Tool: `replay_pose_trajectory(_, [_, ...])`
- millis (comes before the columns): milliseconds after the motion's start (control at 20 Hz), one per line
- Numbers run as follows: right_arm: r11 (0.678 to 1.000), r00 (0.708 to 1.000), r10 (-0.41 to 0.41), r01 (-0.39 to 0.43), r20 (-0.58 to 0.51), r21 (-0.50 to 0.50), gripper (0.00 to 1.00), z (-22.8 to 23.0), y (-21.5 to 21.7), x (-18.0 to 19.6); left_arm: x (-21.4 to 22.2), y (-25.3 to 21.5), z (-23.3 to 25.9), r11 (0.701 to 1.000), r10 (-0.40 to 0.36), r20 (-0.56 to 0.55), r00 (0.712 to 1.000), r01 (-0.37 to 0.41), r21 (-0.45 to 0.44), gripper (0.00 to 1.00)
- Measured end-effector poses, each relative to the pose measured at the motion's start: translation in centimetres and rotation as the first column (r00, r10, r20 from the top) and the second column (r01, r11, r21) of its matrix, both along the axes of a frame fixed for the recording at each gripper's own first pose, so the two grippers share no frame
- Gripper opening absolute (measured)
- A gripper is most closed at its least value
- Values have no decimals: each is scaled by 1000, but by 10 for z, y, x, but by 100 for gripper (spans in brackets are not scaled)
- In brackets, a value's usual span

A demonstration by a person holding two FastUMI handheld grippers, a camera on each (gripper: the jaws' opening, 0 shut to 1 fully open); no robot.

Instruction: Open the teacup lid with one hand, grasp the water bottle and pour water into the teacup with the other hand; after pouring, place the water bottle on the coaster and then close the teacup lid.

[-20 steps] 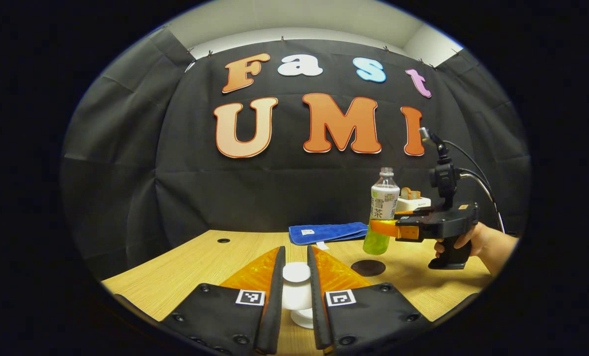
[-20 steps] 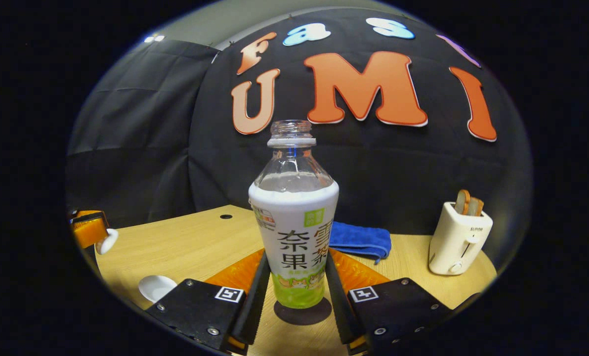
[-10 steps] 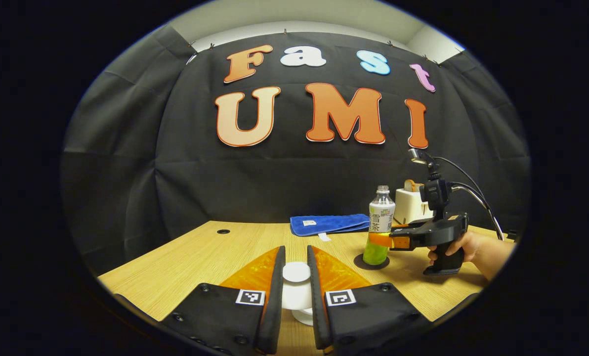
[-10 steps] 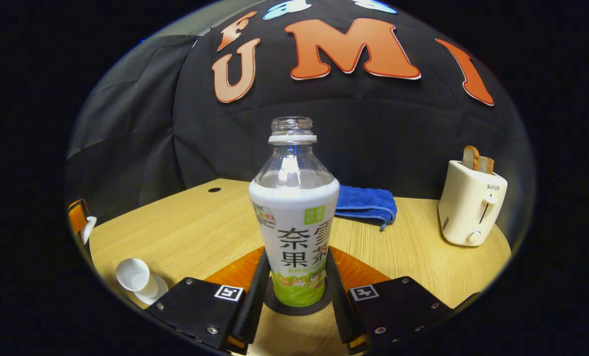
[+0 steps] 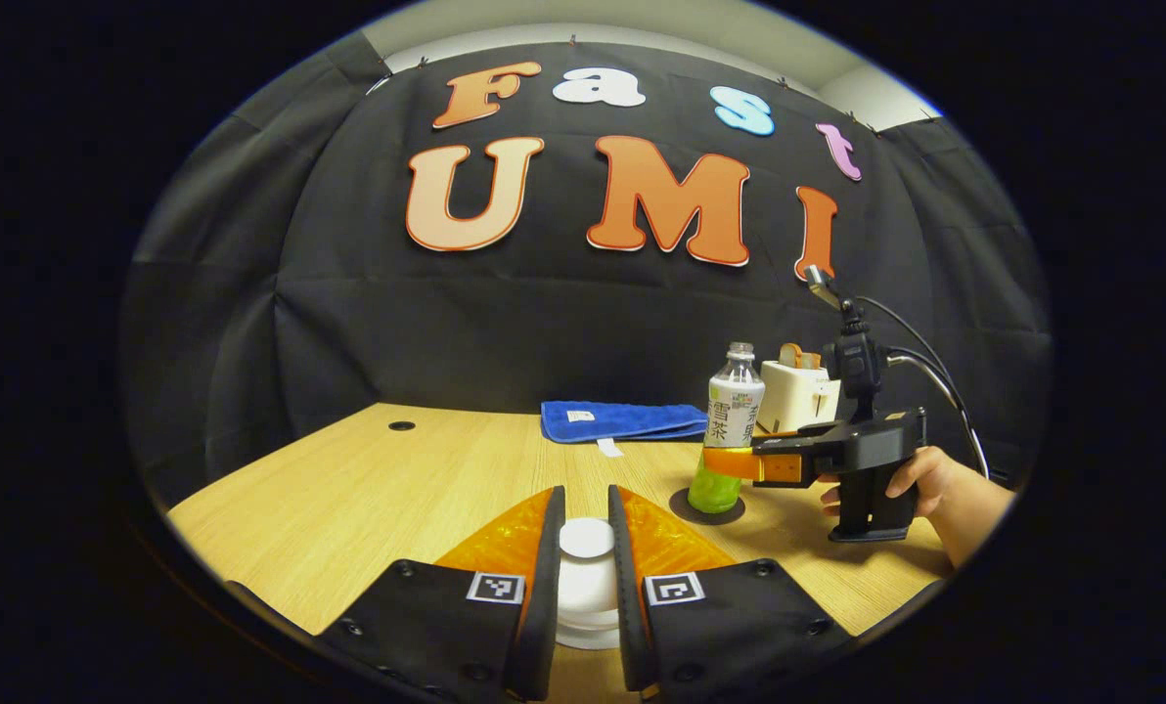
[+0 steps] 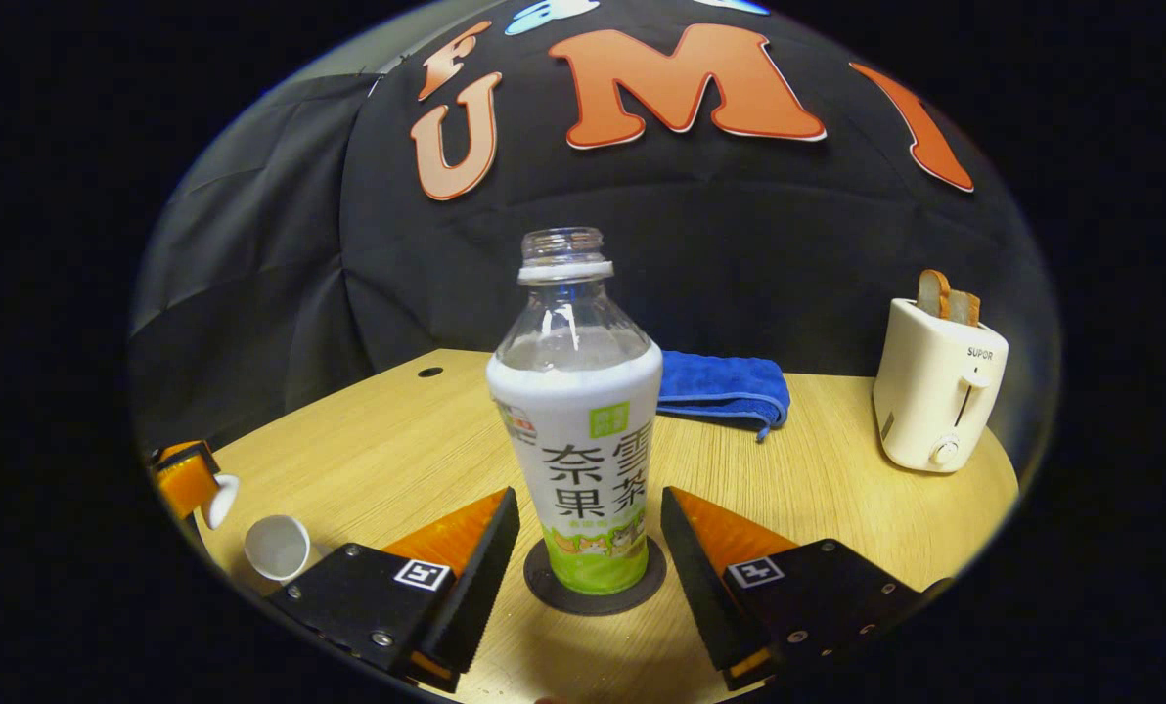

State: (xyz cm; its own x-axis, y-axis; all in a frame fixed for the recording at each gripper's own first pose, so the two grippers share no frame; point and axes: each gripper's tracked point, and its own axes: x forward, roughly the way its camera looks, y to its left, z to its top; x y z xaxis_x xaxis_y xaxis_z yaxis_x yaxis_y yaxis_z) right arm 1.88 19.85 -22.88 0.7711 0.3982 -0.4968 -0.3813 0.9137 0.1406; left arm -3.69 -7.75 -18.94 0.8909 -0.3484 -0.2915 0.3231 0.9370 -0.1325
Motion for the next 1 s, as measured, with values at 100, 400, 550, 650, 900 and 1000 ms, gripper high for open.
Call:
replay_pose_trajectory(100, [1000, 1000, 4, -4, 20, -18, 93, 5, -4, -2, 2, -5, -12, 1000, -4, -23, 1000, 4, 16, 30])
replay_pose_trajectory(400, [1000, 997, -5, 5, 80, 7, 96, 38, -16, -24, 2, -11, -36, 997, -18, -61, 998, 22, 70, 31])
replay_pose_trajectory(550, [1000, 996, -3, 1, 84, 25, 96, 45, -23, -39, 2, -14, -44, 996, -20, -81, 997, 27, 81, 31])
replay_pose_trajectory(650, [999, 995, -9, 5, 95, 42, 96, 53, -28, -45, 1, -15, -45, 995, -24, -82, 996, 32, 89, 31])
replay_pose_trajectory(900, [997, 991, -55, 49, 125, 54, 96, 70, -44, -60, -1, -9, -41, 992, -23, -61, 998, 30, 120, 44])
replay_pose_trajectory(1000, [995, 988, -79, 69, 136, 75, 96, 76, -47, -70, 1, -6, -29, 992, -20, -25, 999, 23, 123, 63])
